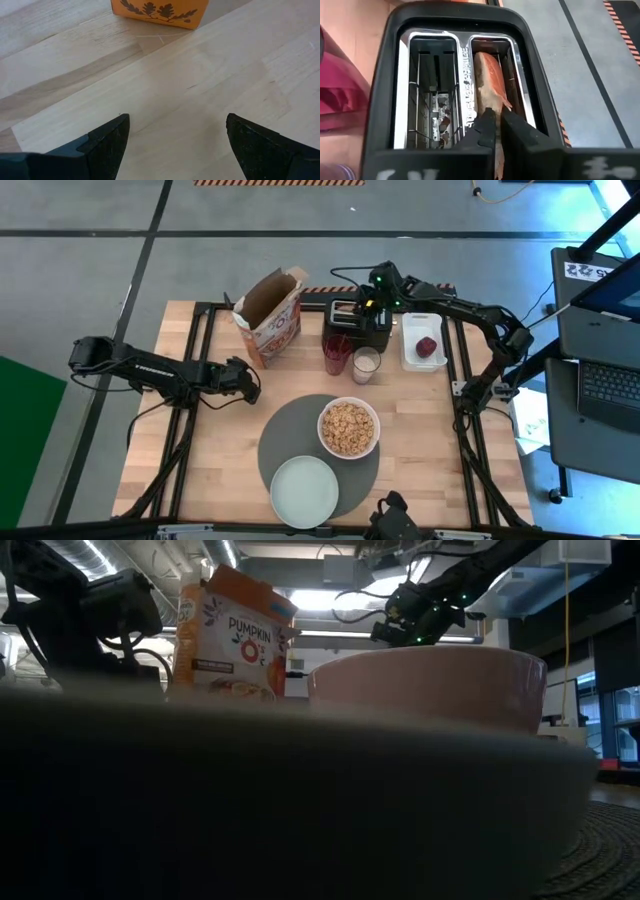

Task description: Arrange a breakfast setting

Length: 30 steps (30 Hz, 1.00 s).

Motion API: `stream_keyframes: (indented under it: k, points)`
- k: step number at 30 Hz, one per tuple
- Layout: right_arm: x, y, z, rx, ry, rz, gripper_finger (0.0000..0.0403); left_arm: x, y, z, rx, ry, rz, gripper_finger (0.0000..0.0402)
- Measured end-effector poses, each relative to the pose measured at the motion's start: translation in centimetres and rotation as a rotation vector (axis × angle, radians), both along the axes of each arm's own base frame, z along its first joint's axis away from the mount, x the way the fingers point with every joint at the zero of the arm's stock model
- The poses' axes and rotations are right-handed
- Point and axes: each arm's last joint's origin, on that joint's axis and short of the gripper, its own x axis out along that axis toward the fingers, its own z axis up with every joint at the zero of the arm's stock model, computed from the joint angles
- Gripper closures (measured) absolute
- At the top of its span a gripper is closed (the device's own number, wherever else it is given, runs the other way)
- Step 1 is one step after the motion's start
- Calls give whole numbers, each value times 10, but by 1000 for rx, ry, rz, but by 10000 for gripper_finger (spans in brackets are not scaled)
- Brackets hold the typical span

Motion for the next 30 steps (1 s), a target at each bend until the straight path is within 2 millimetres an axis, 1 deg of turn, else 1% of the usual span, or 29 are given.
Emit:
stream_keyframes:
  k: [3, 5, 8, 11, 14, 17, 20, 25, 30]
  points:
    - [-1, 1, 7, 6, -10, -10, 386, 0, 0, 0, 0, 0, 0, 79]
    - [-3, 2, 19, -7, -28, -12, 394, 0, 0, 0, 0, 0, 0, 79]
    - [-4, 5, 49, -57, -89, -9, 394, 0, 0, 0, 0, 0, 0, 79]
    - [-4, 12, 81, -138, -137, 23, 397, 0, 0, 0, 0, 0, 0, 79]
    - [-1, 27, 112, -176, -185, 62, 397, 0, 0, 0, 0, 0, 0, 79]
    - [2, 53, 140, -207, -243, 130, 397, 0, 0, 0, 0, 0, 0, 79]
    - [7, 82, 155, -211, -296, 204, 398, 0, 0, 0, 0, 0, 0, 79]
    - [23, 132, 160, -104, -352, 300, 398, 0, 0, 0, 0, 0, 0, 79]
    - [43, 185, 162, -61, -422, 448, 398, 0, 0, 0, 0, 0, 0, 79]
